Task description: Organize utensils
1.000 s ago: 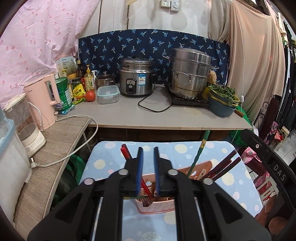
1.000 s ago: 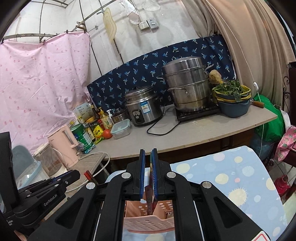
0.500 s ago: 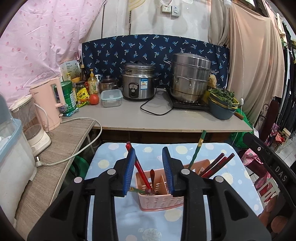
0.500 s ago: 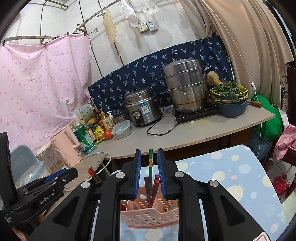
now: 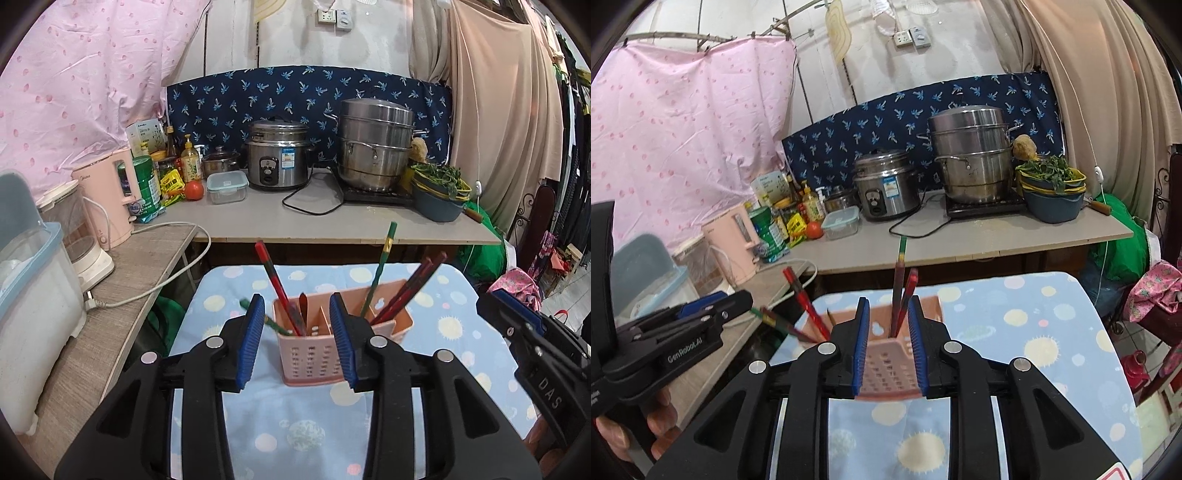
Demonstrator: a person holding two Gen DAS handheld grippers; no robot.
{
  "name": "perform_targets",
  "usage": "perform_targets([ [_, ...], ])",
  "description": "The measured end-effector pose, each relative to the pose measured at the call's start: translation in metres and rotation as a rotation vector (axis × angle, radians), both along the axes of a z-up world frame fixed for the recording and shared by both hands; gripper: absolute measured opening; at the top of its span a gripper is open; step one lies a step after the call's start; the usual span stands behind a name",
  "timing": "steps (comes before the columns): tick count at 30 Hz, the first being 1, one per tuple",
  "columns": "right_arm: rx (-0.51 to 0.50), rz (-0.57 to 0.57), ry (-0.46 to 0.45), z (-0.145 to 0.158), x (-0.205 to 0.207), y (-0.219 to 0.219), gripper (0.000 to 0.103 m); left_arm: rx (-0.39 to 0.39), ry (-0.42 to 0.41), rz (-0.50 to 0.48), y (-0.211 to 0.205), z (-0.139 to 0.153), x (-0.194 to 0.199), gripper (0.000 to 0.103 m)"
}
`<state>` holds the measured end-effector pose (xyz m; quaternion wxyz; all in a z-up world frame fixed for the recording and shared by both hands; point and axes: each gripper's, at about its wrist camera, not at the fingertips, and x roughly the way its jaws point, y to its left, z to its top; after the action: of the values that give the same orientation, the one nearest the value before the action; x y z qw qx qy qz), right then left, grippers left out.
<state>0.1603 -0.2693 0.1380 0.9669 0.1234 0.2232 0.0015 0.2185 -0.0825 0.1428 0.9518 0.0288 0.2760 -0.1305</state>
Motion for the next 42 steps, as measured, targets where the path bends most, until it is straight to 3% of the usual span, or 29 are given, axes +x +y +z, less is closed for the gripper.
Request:
perform_targets([
  [13, -0.047, 0.004, 0.097, -0.036, -0.048, 0.014, 0.029, 0.021, 0.054, 0.016, 0.015, -0.034, -0.041, 0.038],
  [16, -0.055, 0.004, 0.112, -0.042, -0.055, 0.017, 0.029, 0.021, 0.060, 0.022, 0.019, -0.040, -0.049, 0.044],
  [27, -0.070, -0.043, 0.136, -0.056, -0.084, 0.017, 0.047, 0.039, 0.072, 0.033, 0.025, -0.055, -0.076, 0.056],
  [42, -0.076, -0.091, 0.160, -0.071, -0.106, 0.007, 0.056, 0.055, 0.091, 0.059, 0.027, -0.075, -0.096, 0.077],
])
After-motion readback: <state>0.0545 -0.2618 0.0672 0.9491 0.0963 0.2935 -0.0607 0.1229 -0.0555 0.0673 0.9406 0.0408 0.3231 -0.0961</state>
